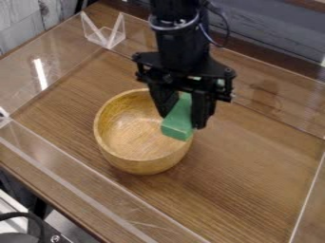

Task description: Put the green block in the brown bowl

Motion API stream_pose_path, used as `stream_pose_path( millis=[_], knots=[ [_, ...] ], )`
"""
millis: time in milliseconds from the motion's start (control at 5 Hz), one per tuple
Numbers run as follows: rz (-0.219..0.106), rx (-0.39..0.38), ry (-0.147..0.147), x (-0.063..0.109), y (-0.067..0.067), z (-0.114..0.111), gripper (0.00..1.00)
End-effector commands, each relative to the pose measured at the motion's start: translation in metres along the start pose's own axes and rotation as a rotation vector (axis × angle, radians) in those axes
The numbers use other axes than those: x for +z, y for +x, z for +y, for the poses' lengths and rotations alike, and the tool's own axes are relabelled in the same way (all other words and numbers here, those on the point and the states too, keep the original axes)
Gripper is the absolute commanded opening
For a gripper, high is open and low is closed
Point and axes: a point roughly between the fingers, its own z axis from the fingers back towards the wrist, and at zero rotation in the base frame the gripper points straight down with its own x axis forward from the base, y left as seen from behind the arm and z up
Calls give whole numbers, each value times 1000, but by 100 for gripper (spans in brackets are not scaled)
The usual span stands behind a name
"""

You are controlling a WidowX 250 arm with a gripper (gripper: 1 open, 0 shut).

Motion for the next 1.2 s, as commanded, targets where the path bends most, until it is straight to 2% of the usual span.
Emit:
stream_pose_path(
  millis=[0,200,1000],
  knots=[
    [-46,-5,-9,6,3,-5,0],
    [-52,-2,-13,7,2,-5,0],
    [-62,-13,3,10,0,27,0]
  ],
)
